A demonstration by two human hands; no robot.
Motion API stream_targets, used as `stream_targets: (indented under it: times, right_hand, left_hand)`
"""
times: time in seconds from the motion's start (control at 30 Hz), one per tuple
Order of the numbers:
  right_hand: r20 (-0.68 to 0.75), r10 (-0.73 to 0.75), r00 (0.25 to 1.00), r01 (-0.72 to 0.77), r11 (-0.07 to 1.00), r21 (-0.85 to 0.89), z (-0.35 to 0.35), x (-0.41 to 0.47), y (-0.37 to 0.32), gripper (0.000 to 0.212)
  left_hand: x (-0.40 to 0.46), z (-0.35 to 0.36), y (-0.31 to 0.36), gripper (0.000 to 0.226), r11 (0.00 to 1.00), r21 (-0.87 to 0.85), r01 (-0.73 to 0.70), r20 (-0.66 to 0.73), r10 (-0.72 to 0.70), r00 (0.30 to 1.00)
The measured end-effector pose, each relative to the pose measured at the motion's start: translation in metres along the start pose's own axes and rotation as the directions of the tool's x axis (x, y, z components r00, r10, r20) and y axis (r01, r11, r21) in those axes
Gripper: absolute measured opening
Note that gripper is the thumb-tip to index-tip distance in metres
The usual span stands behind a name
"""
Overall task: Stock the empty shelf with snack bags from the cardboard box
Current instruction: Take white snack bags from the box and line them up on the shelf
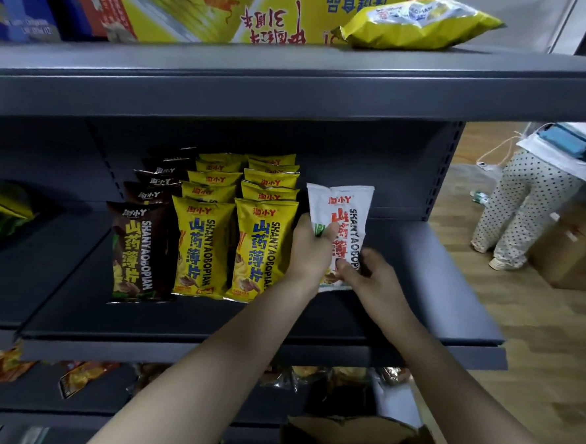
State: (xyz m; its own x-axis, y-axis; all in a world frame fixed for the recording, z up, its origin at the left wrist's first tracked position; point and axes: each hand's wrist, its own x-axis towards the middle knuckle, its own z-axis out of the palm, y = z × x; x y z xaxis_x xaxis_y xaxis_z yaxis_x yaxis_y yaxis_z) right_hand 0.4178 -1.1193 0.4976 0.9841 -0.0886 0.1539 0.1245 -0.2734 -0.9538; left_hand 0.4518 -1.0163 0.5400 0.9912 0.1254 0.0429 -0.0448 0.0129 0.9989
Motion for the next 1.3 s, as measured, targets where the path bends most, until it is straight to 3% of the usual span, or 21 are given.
stream_targets:
  times: [0.1, 0.33, 0.6, 0.93, 1.13, 1.3]
  right_hand:
    - [0.109, 0.066, 0.992, -0.074, 0.995, 0.067, -0.008, 0.017, 0.002, 0.020]
    - [0.277, 0.170, 0.945, -0.205, 0.973, 0.102, -0.020, 0.068, 0.008, 0.035]
    - [0.086, 0.127, 0.988, -0.140, 0.975, 0.173, 0.008, 0.121, 0.018, 0.030]
    - [0.021, 0.158, 0.987, -0.157, 0.951, 0.267, 0.033, 0.167, 0.029, 0.027]
    - [0.000, 0.046, 0.999, -0.046, 0.984, 0.172, 0.037, 0.175, 0.039, 0.028]
    - [0.004, -0.084, 0.996, 0.084, 0.992, -0.090, 0.038, 0.180, 0.046, 0.023]
  left_hand:
    - [0.006, 0.007, -0.007, 0.019, 1.000, 0.010, -0.004, 0.016, 0.004, 1.000]
    - [0.037, 0.011, -0.014, 0.024, 1.000, 0.021, 0.017, 0.061, -0.018, 0.998]
    - [0.072, 0.023, -0.037, 0.033, 0.972, 0.228, 0.055, -0.021, -0.051, 0.998]
    - [0.098, 0.033, -0.054, 0.037, 0.952, 0.306, 0.020, -0.159, 0.031, 0.987]
    - [0.105, 0.035, -0.065, 0.061, 0.933, 0.358, -0.038, -0.230, 0.127, 0.965]
    - [0.103, 0.032, -0.067, 0.070, 0.869, 0.494, -0.039, -0.214, 0.165, 0.963]
